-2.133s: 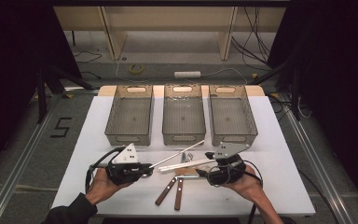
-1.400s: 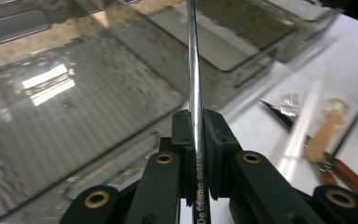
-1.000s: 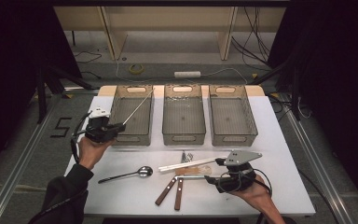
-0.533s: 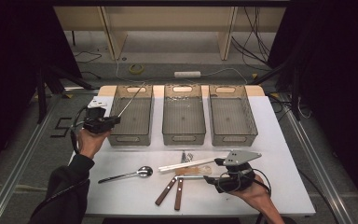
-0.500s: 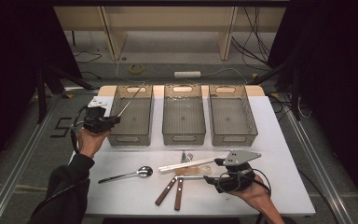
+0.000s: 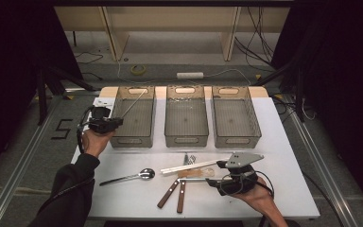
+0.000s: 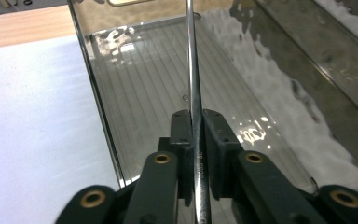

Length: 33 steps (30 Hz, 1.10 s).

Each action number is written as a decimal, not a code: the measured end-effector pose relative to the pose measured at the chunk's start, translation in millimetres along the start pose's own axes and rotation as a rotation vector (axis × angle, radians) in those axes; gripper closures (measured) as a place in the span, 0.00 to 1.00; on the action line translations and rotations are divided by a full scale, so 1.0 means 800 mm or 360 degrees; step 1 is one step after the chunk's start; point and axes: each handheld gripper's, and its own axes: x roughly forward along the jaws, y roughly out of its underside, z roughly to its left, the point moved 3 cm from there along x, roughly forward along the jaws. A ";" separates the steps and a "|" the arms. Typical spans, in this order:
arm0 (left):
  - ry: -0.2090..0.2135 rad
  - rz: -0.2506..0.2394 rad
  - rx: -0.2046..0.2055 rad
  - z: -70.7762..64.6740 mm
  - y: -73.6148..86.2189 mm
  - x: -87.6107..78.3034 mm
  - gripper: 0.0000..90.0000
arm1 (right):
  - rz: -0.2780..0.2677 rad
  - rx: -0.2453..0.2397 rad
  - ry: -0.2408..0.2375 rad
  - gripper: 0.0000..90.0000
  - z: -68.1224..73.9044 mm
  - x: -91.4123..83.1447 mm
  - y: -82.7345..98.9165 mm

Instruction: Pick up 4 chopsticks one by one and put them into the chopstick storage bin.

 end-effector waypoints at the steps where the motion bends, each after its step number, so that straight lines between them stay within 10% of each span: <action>1: -0.0002 -0.0005 -0.0004 0.000 0.000 0.000 0.77 | -0.0001 -0.0003 -0.0002 0.32 0.000 0.000 0.000; 12: 0.0250 -0.0075 -0.0079 -0.023 -0.001 -0.033 0.40 | 0.0025 -0.0026 0.0021 0.33 -0.001 -0.003 0.000; 33: 0.0562 -0.0281 0.0131 -0.095 0.055 -0.096 0.17 | 0.0646 -0.0295 -0.0027 0.46 -0.032 0.020 -0.003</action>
